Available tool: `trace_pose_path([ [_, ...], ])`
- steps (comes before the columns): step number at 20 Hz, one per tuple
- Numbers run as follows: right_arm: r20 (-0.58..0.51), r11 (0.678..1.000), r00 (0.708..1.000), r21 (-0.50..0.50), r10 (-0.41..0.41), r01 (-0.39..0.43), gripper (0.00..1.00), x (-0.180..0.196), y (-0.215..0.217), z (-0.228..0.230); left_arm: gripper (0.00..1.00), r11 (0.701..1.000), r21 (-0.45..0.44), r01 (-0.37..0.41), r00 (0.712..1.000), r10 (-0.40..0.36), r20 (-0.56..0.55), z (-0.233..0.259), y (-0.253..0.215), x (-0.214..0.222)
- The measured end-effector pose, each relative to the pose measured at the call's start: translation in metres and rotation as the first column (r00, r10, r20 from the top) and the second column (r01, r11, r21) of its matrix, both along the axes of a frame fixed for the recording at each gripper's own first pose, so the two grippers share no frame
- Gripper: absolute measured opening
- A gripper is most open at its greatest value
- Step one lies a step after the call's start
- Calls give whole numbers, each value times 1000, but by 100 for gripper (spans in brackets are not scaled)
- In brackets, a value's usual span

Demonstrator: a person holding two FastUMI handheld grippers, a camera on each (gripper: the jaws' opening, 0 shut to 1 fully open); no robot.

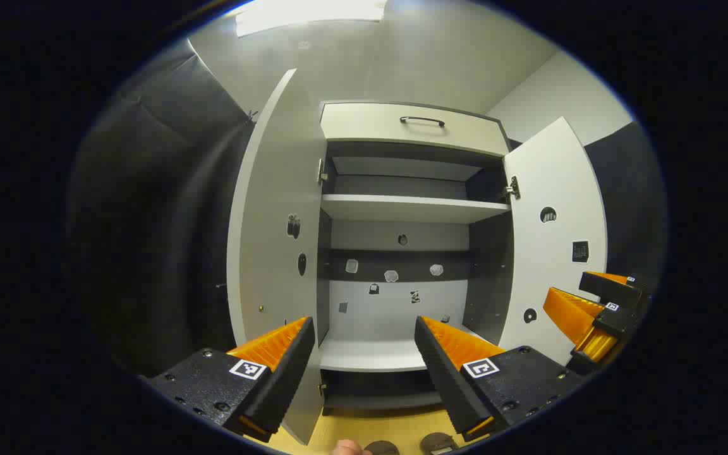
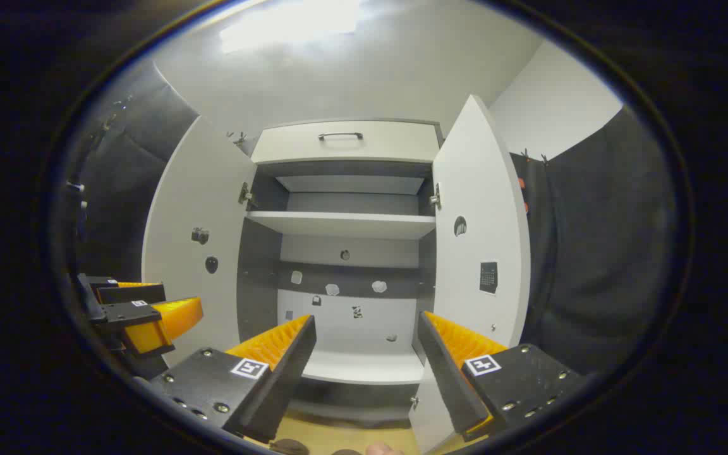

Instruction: Grab one shoe with the right hand and put it into the shoe cabinet, grab the other shoe with the left hand and put it into the shoe cabinet; then close the right door with the right hand and the left door with the left hand.

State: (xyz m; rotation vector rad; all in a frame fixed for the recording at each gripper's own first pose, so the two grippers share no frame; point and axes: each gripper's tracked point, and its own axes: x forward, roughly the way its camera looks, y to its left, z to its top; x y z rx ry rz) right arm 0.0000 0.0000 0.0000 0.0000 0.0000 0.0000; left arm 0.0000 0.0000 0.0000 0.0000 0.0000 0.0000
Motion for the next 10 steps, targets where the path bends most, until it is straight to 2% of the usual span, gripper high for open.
trace_pose_path([
  [10, 2, 1000, 1000, 1, -6, 6, 97, 6, -7, -1, 97, 1000, 4, -14, 1000, 14, 3, 0, 1, 2],
])
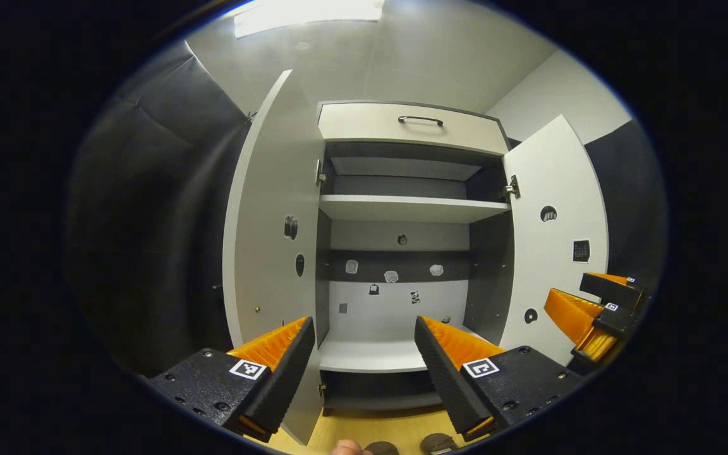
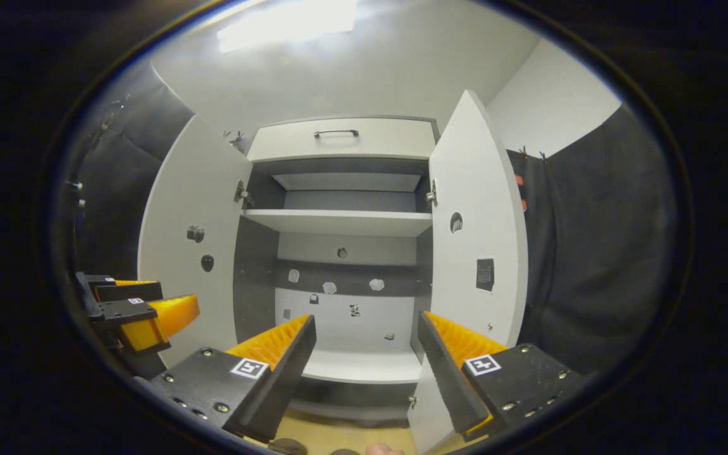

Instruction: Grab one shoe with the right hand and put it into the shoe cabinet, grab the other shoe with the left hand and put it into the shoe cabinet; then close the right door with the right hand and the left door with the left hand.

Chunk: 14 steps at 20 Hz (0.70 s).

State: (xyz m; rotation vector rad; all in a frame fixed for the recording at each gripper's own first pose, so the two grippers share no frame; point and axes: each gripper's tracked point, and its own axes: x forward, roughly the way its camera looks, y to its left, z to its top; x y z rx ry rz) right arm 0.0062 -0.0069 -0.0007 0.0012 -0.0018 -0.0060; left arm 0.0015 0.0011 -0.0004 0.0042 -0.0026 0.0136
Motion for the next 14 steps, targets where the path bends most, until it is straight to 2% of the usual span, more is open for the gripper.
trace_pose_path([
  [8, -21, 1000, 1000, -2, 7, -7, 97, 4, 0, -14, 97, 1000, -2, -29, 1000, 29, -3, -2, 11, 2],
  [10, -55, 1000, 998, 4, 5, -5, 95, 5, -3, -30, 97, 999, -3, -35, 999, 35, -4, -2, 13, 2],
  [14, -158, 1000, 987, -4, -10, 9, 97, -2, -10, -82, 97, 999, 8, -51, 999, 51, -3, -1, 20, 2],
])
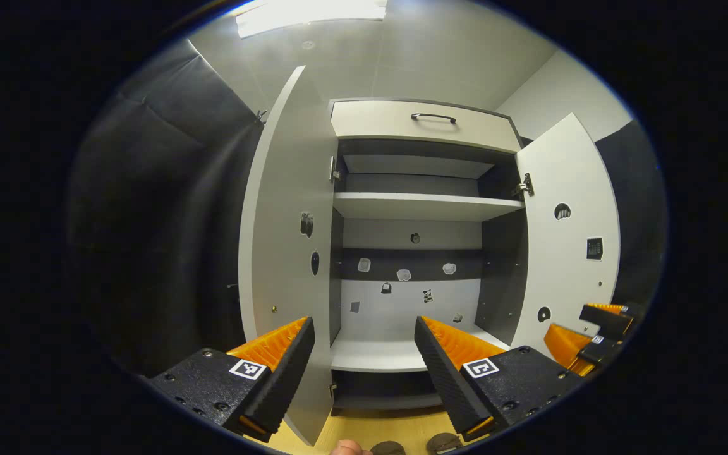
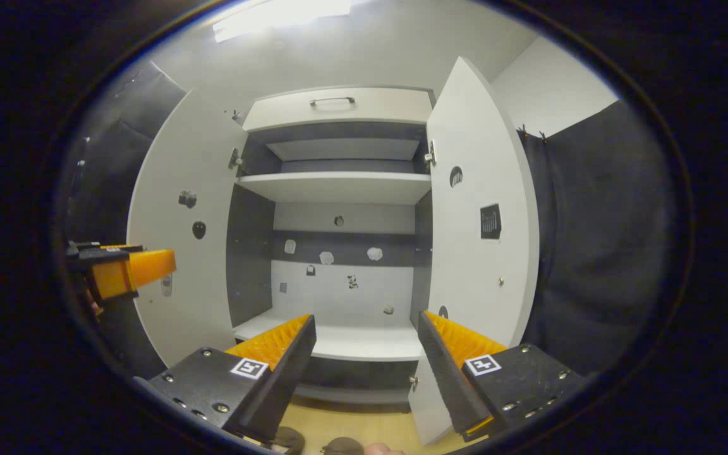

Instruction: Grab one shoe with the right hand and put it into the shoe cabinet, grab the other shoe with the left hand and put it into the shoe cabinet; then close the right door with the right hand and the left door with the left hand.

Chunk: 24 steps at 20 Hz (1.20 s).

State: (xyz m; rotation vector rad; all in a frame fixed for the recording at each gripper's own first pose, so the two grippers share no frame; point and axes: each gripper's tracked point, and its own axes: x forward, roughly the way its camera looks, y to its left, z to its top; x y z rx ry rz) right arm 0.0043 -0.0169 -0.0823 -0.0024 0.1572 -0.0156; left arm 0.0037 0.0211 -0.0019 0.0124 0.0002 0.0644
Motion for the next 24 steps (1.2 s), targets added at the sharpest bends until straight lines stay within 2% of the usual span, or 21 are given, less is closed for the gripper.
trace_pose_path([
  [5, -158, 999, 987, -45, -2, -5, 98, -22, -8, -78, 97, 1000, 6, -25, 1000, 25, 17, 7, 12, -4],
  [9, -315, 1000, 949, -14, 16, -22, 98, -50, -10, -150, 97, 998, 18, -56, 998, 55, 33, 12, 24, -7],
  [13, -444, 999, 896, 23, 30, -22, 96, -77, -9, -214, 97, 996, 25, -83, 996, 82, 32, 13, 35, -12],
  [14, -472, 999, 881, 37, 37, -22, 98, -84, -7, -228, 97, 995, 29, -91, 995, 90, 31, 13, 38, -13],
  [15, -499, 998, 866, 53, 47, -24, 96, -90, -5, -242, 97, 994, 32, -100, 995, 99, 30, 12, 42, -15],
  [19, -598, 996, 798, 85, 73, -28, 98, -116, 3, -293, 97, 991, 42, -129, 992, 129, 14, 8, 54, -23],
  [24, -683, 990, 716, 116, 141, -85, 96, -144, 27, -337, 97, 985, 53, -166, 986, 167, -12, 1, 67, -29],
])
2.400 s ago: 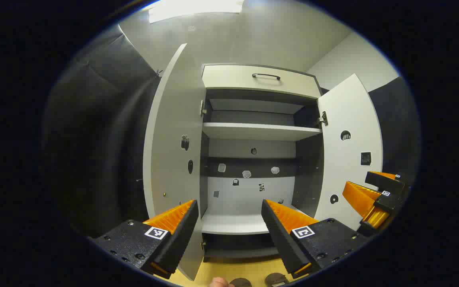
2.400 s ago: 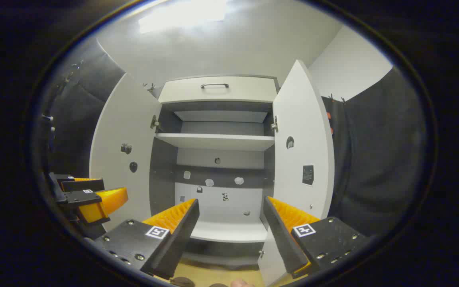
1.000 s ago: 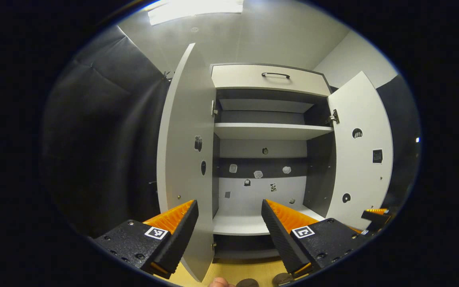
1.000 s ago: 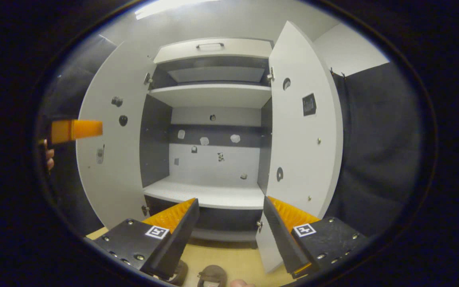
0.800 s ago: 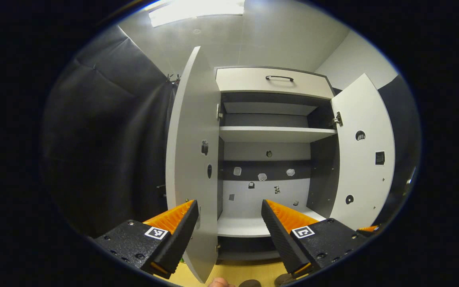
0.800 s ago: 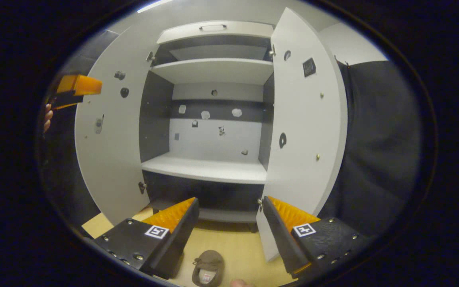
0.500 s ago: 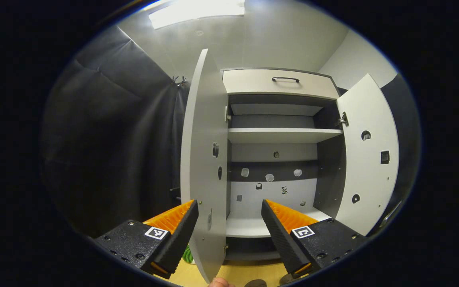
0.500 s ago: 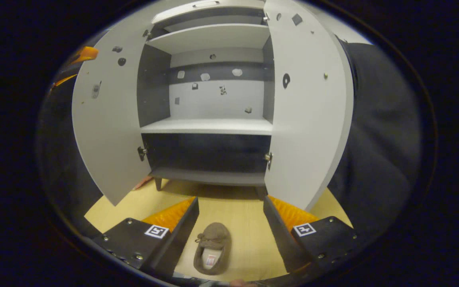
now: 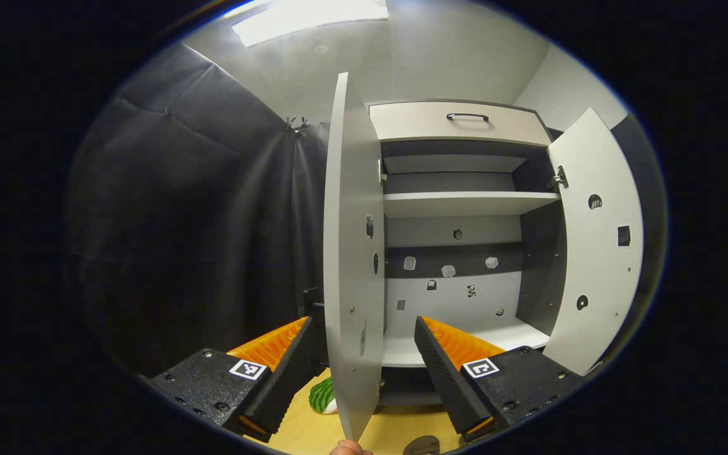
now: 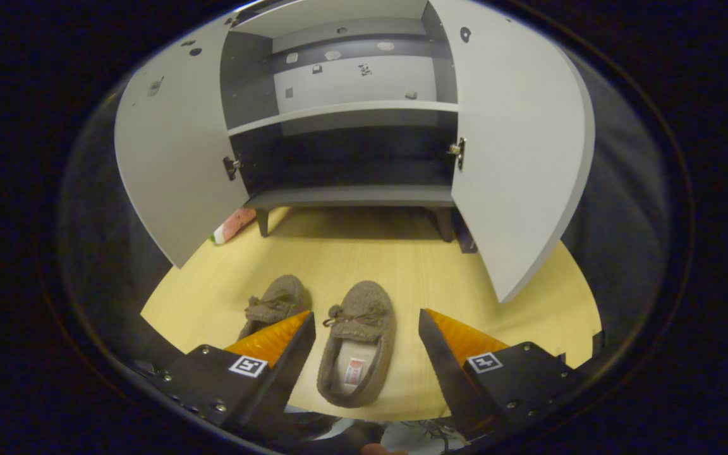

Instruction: Grab one shoe with the right hand and put it into the shoe cabinet, grab the other shoe with the left hand and put it into the shoe cabinet; then close the right door with the right hand and the left door with the left hand.

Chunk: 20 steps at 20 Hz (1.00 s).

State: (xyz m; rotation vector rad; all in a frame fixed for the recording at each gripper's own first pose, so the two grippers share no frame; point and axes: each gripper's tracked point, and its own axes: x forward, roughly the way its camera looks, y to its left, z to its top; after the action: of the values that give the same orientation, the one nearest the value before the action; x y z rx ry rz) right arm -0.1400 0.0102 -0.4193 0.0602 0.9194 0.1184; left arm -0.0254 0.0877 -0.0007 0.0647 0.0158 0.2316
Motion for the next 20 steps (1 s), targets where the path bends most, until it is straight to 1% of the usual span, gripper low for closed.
trace_pose_path([
  [1, -17, 1000, 1000, 5, 16, -16, 100, -3, 7, -8, 97, 1000, 1, -7, 1000, 7, -2, -1, 3, -1],
  [7, -134, 995, 987, 58, 86, -79, 100, -21, 46, -56, 97, 998, 29, -61, 998, 61, -13, -1, 24, -10],
  [8, -155, 995, 984, 68, 85, -76, 98, -24, 51, -64, 97, 997, 35, -71, 997, 71, -15, 0, 28, -11],
  [10, -192, 995, 978, 74, 78, -65, 87, -25, 55, -76, 97, 995, 46, -91, 996, 92, -19, 0, 38, -15],
  [12, -209, 997, 976, 59, 68, -57, 87, -24, 55, -89, 97, 992, 53, -111, 993, 113, -23, 0, 47, -18],
  [18, -204, 997, 977, -27, 67, -74, 87, -1, 57, -124, 97, 984, 68, -166, 985, 168, -34, -4, 72, -24],
  [20, -207, 996, 977, -53, 59, -72, 79, 5, 56, -130, 97, 980, 72, -183, 982, 186, -35, -4, 81, -26],
])
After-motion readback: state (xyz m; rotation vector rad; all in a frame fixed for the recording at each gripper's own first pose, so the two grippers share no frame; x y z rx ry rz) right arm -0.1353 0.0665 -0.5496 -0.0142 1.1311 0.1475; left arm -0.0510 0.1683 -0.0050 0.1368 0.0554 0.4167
